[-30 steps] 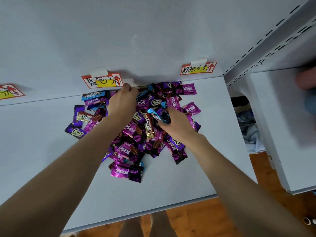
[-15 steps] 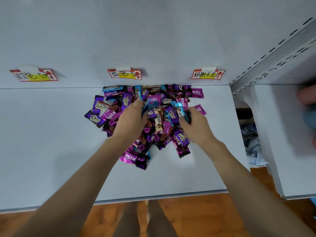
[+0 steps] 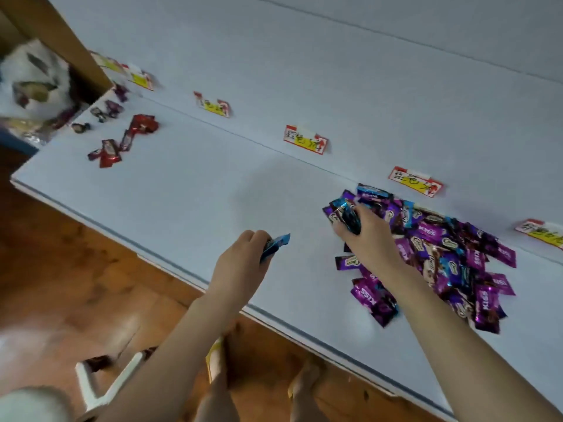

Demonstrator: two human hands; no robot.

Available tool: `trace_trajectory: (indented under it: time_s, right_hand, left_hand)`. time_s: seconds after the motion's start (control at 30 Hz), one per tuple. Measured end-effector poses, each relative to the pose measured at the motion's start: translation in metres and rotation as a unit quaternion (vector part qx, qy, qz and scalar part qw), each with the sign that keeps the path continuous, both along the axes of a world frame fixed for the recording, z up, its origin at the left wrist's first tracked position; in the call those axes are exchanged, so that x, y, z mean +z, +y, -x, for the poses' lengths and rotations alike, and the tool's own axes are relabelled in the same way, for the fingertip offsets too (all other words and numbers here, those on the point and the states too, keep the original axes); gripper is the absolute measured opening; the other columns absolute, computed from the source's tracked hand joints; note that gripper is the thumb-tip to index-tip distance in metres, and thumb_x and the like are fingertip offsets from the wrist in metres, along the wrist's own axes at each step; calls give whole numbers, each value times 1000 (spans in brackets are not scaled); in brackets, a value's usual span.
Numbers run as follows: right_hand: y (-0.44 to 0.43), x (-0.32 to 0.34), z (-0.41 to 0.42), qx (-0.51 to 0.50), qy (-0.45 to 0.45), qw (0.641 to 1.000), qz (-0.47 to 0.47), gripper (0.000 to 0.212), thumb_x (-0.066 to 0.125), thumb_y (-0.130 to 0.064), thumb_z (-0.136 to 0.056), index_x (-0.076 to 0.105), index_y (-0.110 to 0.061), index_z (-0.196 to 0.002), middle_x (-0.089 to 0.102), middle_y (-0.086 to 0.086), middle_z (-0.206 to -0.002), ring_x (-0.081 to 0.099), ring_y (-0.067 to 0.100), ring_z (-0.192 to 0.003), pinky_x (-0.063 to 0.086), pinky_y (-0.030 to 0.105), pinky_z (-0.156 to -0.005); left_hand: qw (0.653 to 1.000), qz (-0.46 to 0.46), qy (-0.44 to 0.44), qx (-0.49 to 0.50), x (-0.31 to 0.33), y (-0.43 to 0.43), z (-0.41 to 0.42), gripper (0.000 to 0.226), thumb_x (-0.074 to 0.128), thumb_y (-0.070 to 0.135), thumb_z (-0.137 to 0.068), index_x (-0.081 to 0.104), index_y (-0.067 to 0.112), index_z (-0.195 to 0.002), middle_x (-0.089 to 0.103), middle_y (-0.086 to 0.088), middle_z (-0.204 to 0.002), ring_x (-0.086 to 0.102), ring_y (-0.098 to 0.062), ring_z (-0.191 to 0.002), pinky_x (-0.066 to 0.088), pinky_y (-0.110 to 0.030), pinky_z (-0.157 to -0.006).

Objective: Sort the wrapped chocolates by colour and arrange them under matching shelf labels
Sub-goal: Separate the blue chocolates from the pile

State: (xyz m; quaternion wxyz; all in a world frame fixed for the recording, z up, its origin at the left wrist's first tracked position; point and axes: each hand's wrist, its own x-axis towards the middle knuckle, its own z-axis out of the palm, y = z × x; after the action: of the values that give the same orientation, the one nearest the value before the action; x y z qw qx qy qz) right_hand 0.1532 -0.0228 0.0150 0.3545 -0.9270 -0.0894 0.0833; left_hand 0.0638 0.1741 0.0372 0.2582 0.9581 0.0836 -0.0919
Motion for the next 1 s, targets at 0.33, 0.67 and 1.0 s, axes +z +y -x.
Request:
trace_trajectory:
  time_s: [0.33, 0.67, 1.0]
  right_hand:
    - [235, 7, 7, 69, 47, 997, 1, 13, 54, -24, -90, 48, -12, -92, 46, -6, -66, 43, 11, -56, 35, 29, -55]
    - [343, 6, -19, 110, 66, 992, 16, 21, 52, -27, -92, 50, -8, -102, 51, -1, -76, 48, 15, -65, 39, 27, -59]
    - [355, -18, -96, 82, 72, 991, 71, 24, 52, -28, -92, 49, -6, -103, 52, 1, -82, 50, 18, -71, 34, 27, -60]
  left_hand:
    - [999, -24, -5, 41, -9, 199, 44, 17, 46, 32, -96, 50, 20, -107, 47, 9, -87, 49, -10, -73, 30, -17, -55]
    - [998, -12, -14, 67, -19, 285, 17, 18, 51, 31, -95, 51, 20, -109, 55, 7, -94, 49, -7, -74, 28, -9, -53]
    - [1000, -1, 7, 31, -47, 294, -67, 19, 51, 34, -95, 49, 18, -104, 52, 4, -92, 46, -9, -73, 31, -16, -58]
